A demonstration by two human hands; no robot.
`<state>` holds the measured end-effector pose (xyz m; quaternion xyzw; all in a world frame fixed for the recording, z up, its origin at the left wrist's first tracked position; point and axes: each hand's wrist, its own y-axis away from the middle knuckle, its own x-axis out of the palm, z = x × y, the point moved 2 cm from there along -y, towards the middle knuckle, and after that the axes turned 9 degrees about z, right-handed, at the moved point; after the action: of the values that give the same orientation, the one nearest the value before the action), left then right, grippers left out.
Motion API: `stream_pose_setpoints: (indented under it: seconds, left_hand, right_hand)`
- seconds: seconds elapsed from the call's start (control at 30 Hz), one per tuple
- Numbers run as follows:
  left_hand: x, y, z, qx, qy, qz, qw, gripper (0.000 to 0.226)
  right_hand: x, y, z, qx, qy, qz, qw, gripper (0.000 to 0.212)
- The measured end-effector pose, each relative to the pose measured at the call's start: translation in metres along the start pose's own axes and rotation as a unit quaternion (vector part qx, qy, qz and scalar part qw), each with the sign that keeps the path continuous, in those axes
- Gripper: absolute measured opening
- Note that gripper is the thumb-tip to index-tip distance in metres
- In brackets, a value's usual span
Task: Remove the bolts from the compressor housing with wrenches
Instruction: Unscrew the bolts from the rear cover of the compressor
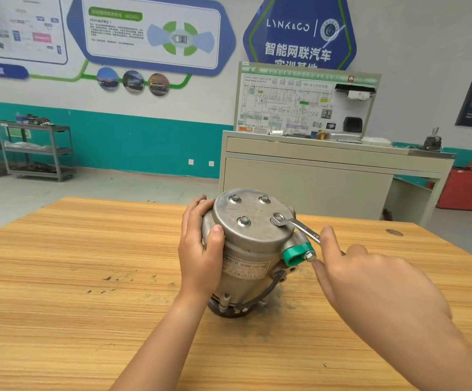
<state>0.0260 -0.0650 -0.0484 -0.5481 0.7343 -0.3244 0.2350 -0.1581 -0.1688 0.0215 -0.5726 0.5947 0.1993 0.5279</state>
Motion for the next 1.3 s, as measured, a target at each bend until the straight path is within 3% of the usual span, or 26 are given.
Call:
stream_pose_setpoints:
  seconds: [0.07,0.3,0.5,0.57,0.63,0.7,0.8,0.87,0.97,1.07,1.13,1.3]
  left_hand:
    - [-0.002,0.000,0.001,0.002,0.009,-0.001,1.000,0.046]
    - [-0.002,-0.003,-0.003,-0.008,0.008,0.029,1.000,0.042]
    - [0.002,-0.007,-0.012,0.001,-0.002,0.042,0.999,0.051]
    - [0.003,-0.008,-0.011,-0.013,0.001,0.051,0.999,0.051]
    - [0.005,-0.007,-0.009,-0.028,0.003,0.054,0.998,0.051]
    - [0.005,-0.004,-0.008,-0.029,0.006,0.043,0.999,0.047]
    - [0.002,0.001,-0.006,-0.012,0.011,0.016,1.000,0.040]
    - [0.000,0.003,-0.004,-0.009,0.021,0.006,1.000,0.039]
    - [-0.001,0.003,-0.002,-0.012,0.031,0.002,0.999,0.040]
    - [-0.001,0.003,-0.002,-0.011,0.034,-0.001,0.999,0.040]
    - [0.000,0.004,-0.003,-0.006,0.033,-0.004,0.999,0.039]
    - [0.002,0.007,-0.003,-0.002,0.028,-0.017,0.999,0.038]
  right_hand:
    - [0.011,-0.005,-0.015,-0.013,-0.008,-0.068,0.998,0.038]
    - [0.044,-0.072,-0.058,-0.080,0.007,-0.166,0.983,0.039]
    - [0.045,-0.157,-0.041,-0.148,-0.115,-0.078,0.979,0.046]
    - [0.044,-0.166,-0.030,-0.175,-0.110,-0.101,0.973,0.044]
    - [0.043,-0.163,-0.027,-0.149,-0.144,-0.134,0.969,0.038]
    - [0.040,-0.151,-0.036,-0.044,-0.253,-0.180,0.949,0.033]
    - [0.031,-0.115,-0.052,0.029,-0.424,-0.259,0.867,0.028]
    - [0.022,-0.084,-0.051,-0.015,-0.379,-0.273,0.884,0.035]
    - [0.013,-0.040,-0.040,-0.080,-0.216,-0.240,0.943,0.041]
    - [0.014,-0.013,-0.034,-0.054,-0.124,-0.174,0.975,0.051]
    - [0.013,-0.008,-0.028,-0.017,-0.065,-0.069,0.995,0.065]
    - [0.016,-0.011,-0.026,0.024,-0.001,0.004,1.000,0.059]
